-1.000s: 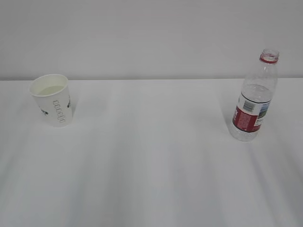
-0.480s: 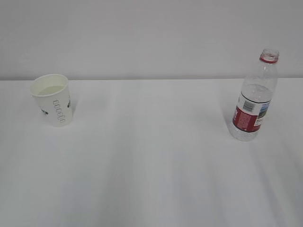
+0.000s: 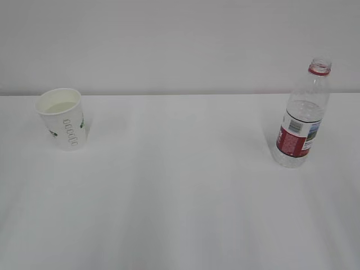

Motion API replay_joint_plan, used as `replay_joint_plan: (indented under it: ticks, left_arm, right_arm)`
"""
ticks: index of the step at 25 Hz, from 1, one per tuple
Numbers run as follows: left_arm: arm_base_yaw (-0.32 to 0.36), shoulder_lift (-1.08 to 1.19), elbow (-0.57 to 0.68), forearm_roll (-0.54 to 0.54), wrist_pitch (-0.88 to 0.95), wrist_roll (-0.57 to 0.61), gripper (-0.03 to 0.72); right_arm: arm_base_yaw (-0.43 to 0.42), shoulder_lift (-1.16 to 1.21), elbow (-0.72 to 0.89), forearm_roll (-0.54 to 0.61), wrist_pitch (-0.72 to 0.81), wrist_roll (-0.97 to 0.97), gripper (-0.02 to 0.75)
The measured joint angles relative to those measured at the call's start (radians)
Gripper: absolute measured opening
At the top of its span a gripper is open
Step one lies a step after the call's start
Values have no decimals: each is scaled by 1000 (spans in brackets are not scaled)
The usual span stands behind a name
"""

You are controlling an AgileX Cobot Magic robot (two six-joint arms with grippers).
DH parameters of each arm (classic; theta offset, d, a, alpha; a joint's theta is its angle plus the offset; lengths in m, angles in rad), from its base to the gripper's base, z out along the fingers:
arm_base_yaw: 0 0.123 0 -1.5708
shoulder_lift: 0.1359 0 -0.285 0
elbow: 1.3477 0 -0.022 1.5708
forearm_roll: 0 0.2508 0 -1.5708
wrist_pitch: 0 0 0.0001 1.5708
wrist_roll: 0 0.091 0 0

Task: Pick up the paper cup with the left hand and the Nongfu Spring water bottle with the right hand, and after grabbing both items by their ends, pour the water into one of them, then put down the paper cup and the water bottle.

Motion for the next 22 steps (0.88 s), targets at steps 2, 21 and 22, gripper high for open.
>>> replay_joint_plan:
  ticks: [2, 21, 22]
  left_arm:
    - [0, 0, -2, -11, 10, 14, 510]
    - [0, -190, -38, -46, 197, 51, 507]
    - [0, -199, -38, -46, 211, 51, 507]
  right_arm:
    - [0, -13, -24, 0, 47, 0, 588]
    - [0, -147, -112, -33, 398, 0, 588]
    - [0, -156, -118, -33, 415, 0, 587]
